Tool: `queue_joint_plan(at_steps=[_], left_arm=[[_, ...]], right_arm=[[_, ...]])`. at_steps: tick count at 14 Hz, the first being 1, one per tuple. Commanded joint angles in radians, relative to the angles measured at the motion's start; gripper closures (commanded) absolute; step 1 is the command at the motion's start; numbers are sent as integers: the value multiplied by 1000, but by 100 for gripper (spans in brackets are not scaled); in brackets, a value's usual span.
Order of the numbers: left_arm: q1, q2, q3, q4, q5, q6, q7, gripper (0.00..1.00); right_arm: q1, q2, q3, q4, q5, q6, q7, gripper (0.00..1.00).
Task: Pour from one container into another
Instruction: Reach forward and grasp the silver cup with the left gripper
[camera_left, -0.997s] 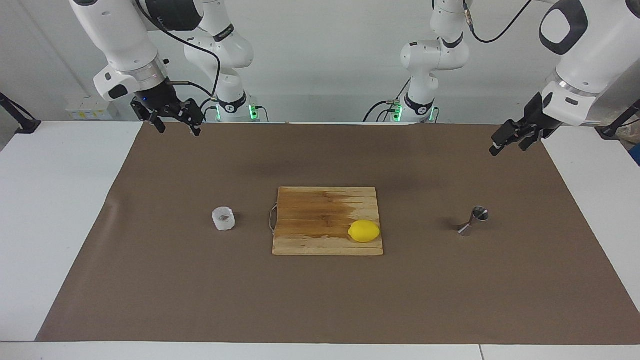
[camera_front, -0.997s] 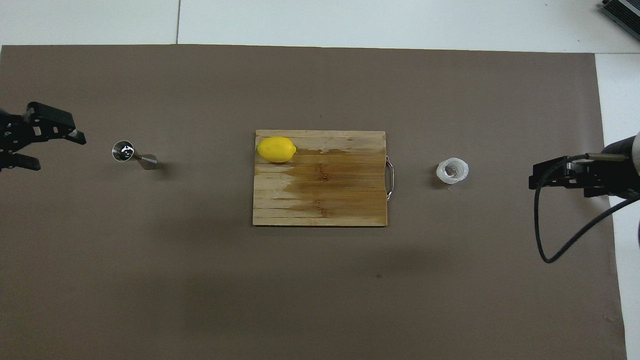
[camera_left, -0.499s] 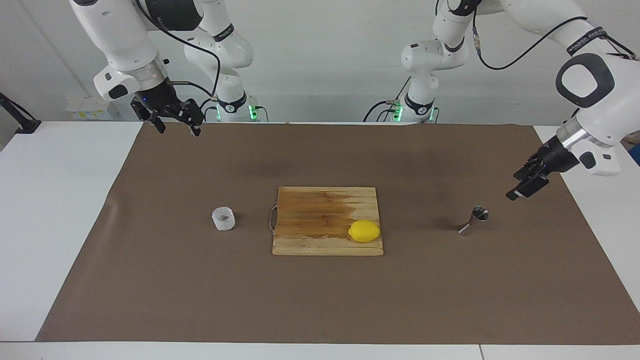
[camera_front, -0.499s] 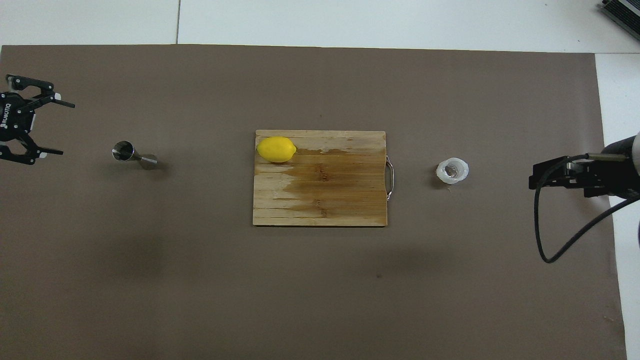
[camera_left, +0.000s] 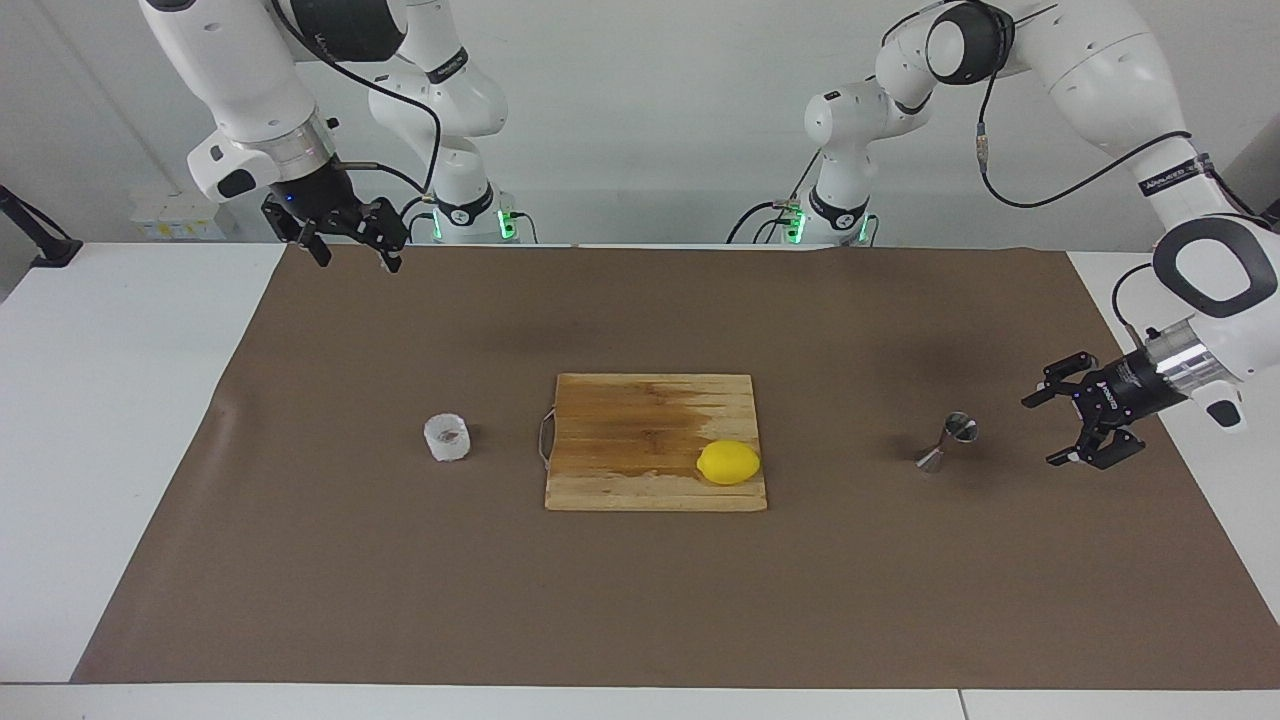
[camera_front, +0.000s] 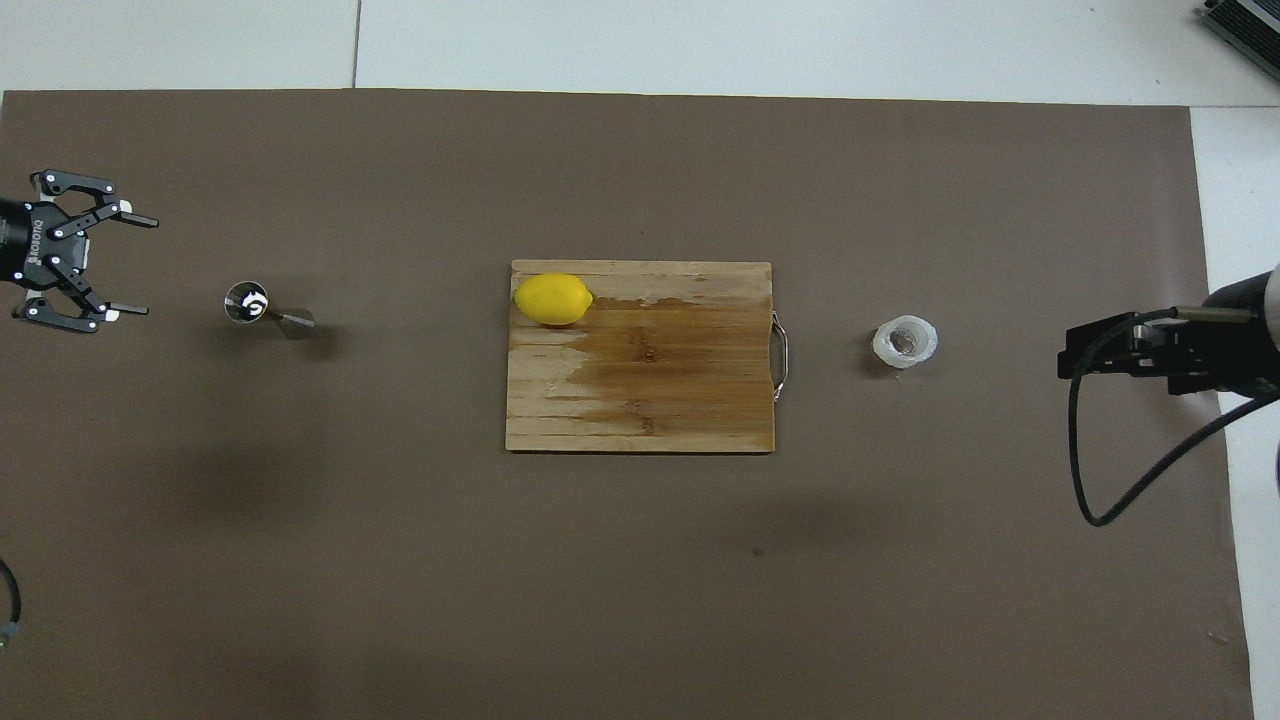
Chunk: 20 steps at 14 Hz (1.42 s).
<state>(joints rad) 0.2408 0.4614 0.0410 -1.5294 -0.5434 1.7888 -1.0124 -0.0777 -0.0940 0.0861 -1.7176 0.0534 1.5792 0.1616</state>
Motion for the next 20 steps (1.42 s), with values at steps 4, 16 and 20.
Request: queue_joint_plan(at_steps=[4,16,20], left_arm=[[-15,-81,-6,-270,-125,164,-8,0],[-91,-142,-20,-477,-310,362,-2,0],[-81,-144,-21,-477,-314,354,0,29]], right_arm=[[-10,5,1,12,19,-14,-11,0],[-10,5,1,12,19,-14,-11,0],[-10,5,1,12,19,-14,-11,0]])
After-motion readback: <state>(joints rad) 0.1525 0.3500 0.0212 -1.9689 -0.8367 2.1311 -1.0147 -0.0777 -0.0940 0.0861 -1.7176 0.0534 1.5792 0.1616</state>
